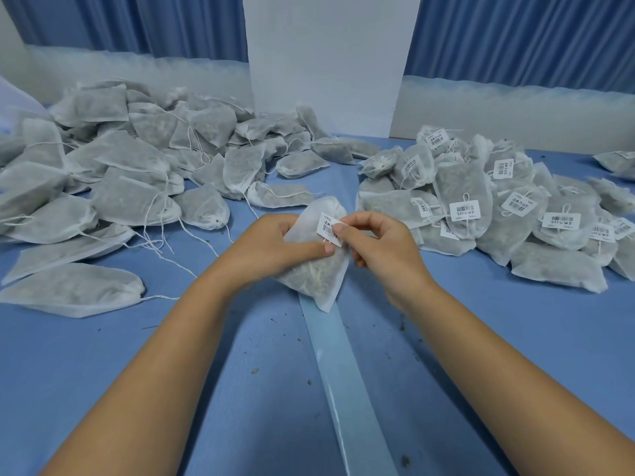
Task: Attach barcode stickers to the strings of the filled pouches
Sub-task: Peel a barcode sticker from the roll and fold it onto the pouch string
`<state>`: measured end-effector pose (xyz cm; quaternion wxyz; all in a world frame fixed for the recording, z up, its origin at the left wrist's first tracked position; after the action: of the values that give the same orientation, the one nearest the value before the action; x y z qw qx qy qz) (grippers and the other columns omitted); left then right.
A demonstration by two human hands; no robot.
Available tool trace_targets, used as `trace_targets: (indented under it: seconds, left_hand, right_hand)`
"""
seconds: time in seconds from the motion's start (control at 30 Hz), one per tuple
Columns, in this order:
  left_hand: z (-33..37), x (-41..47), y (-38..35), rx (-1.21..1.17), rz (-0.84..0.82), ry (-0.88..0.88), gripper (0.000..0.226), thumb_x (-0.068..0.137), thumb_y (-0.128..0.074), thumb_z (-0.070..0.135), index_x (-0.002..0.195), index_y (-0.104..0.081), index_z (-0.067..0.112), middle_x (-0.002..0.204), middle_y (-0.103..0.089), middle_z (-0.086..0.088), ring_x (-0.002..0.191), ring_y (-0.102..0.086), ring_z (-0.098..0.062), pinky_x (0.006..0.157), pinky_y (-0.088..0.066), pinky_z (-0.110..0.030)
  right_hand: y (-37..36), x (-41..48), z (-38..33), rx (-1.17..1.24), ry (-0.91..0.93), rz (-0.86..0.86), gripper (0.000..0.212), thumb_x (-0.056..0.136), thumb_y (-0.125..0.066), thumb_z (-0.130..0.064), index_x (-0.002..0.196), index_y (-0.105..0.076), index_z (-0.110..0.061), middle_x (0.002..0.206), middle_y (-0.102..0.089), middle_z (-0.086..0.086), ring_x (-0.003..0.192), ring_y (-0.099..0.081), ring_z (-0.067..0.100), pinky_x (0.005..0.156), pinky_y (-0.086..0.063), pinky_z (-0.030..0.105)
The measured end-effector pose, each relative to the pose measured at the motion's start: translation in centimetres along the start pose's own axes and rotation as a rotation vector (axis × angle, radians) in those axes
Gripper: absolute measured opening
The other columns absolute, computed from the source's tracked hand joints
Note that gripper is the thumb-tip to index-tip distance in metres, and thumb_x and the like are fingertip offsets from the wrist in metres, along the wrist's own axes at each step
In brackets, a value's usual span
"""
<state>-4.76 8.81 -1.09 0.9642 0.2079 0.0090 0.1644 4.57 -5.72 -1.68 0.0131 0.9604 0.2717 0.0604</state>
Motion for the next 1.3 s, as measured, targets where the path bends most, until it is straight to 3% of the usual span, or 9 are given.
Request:
trace_targets:
  seconds: [0.2, 0.3, 0.37, 0.53, 0.63, 0.7, 0.93, 1.17, 1.3]
  left_hand:
    - [0.4, -0.2, -0.2, -0.035, 0.000, -0.023, 0.014, 0.081, -0.079, 0.042, 0.089, -0.076, 0.030, 0.085, -0.077, 0.011, 0.079, -0.071, -0.003, 0.064, -0.050, -0.012]
    - [0.3, 0.0, -0.2, -0.077, 0.060, 0.013, 0.028, 0.088, -0.068, 0.050, 0.087, -0.075, 0.023, 0.086, -0.077, 0.003, 0.081, -0.072, -0.014, 0.075, -0.052, -0.025]
    - [0.2, 0.1, -0.3, -0.127, 0.094, 0.035, 0.028, 0.095, -0.062, 0.043, 0.091, -0.075, 0.019, 0.091, -0.077, -0.001, 0.084, -0.072, -0.016, 0.083, -0.052, -0.034]
    - [0.5, 0.1, -0.7, -0.210, 0.134, 0.026, 0.025, 0.097, -0.059, 0.040, 0.085, -0.077, 0.027, 0.087, -0.077, 0.007, 0.078, -0.071, -0.005, 0.071, -0.053, -0.020]
    - [0.8, 0.1, -0.9, -0.244, 0.124, 0.004, 0.024, 0.097, -0.060, 0.039, 0.085, -0.076, 0.027, 0.085, -0.077, 0.008, 0.076, -0.070, -0.004, 0.068, -0.053, -0.017]
    - [0.9, 0.0, -1.1, -0.271, 0.116, -0.009, 0.023, 0.097, -0.060, 0.038, 0.083, -0.076, 0.028, 0.083, -0.076, 0.009, 0.074, -0.069, -0.002, 0.065, -0.053, -0.014]
    - [0.7, 0.2, -1.0, -0.313, 0.190, -0.019, 0.022, 0.096, -0.062, 0.036, 0.082, -0.076, 0.026, 0.084, -0.077, 0.007, 0.077, -0.071, -0.006, 0.067, -0.055, -0.020]
    - [0.2, 0.5, -0.8, -0.367, 0.271, 0.016, 0.026, 0.096, -0.062, 0.039, 0.082, -0.074, 0.020, 0.080, -0.075, 0.002, 0.072, -0.070, -0.010, 0.063, -0.054, -0.023]
    - [-0.6, 1.0, 0.3, -0.336, 0.493, 0.090, 0.034, 0.096, -0.059, 0.045, 0.076, -0.071, 0.021, 0.067, -0.071, 0.009, 0.065, -0.065, -0.010, 0.063, -0.049, -0.026]
  right_hand:
    - [0.1, -0.1, 0.3, -0.102, 0.137, 0.071, 0.026, 0.080, -0.078, -0.021, 0.101, -0.064, -0.026, 0.084, -0.062, -0.016, 0.048, -0.046, -0.001, 0.055, -0.041, 0.012]
    - [-0.1, -0.1, 0.2, -0.122, 0.144, 0.061, 0.048, 0.076, -0.082, -0.028, 0.115, -0.054, -0.037, 0.103, -0.057, -0.012, 0.052, -0.050, -0.003, 0.060, -0.044, 0.011]
    - [-0.2, -0.2, 0.3, -0.085, 0.081, 0.048, 0.043, 0.078, -0.081, -0.029, 0.113, -0.056, -0.035, 0.101, -0.061, -0.011, 0.060, -0.056, -0.003, 0.062, -0.046, 0.012]
    - [-0.8, -0.3, 0.4, 0.226, -0.269, -0.189, 0.017, 0.090, -0.067, -0.032, 0.093, -0.071, -0.016, 0.080, -0.069, 0.000, 0.066, -0.062, 0.010, 0.062, -0.048, 0.026]
    - [-1.2, -0.5, 0.4, 0.458, -0.389, -0.286, 0.042, 0.095, -0.060, -0.024, 0.128, -0.059, 0.002, 0.131, -0.060, 0.022, 0.113, -0.061, 0.027, 0.107, -0.044, 0.049]
    - [-1.3, -0.6, 0.3, 0.556, -0.421, -0.323, 0.047, 0.095, -0.056, -0.021, 0.136, -0.052, 0.001, 0.140, -0.052, 0.021, 0.128, -0.053, 0.033, 0.113, -0.037, 0.050]
    - [-1.2, -0.6, 0.2, 0.480, -0.327, -0.309, 0.050, 0.091, -0.063, -0.022, 0.131, -0.053, 0.005, 0.135, -0.055, 0.025, 0.120, -0.057, 0.032, 0.110, -0.039, 0.052]
    - [-1.2, -0.6, 0.1, 0.295, -0.178, -0.200, 0.012, 0.092, -0.065, -0.024, 0.102, -0.069, -0.019, 0.090, -0.073, 0.000, 0.079, -0.069, 0.013, 0.062, -0.058, 0.028]
    - [-1.7, -1.1, 0.1, 0.084, -0.045, -0.252, 0.044, 0.088, -0.070, -0.020, 0.120, -0.046, -0.037, 0.088, -0.075, 0.000, 0.076, -0.072, 0.019, 0.050, -0.054, 0.028]
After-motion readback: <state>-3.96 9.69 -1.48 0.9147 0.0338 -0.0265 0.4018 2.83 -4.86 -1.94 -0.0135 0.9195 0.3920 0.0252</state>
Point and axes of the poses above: each hand's wrist, its own x-axis towards the middle knuckle, its own y-axis out of the back of the hand, z = x × y, the point moved 3 cm from there along x, towards the middle knuckle
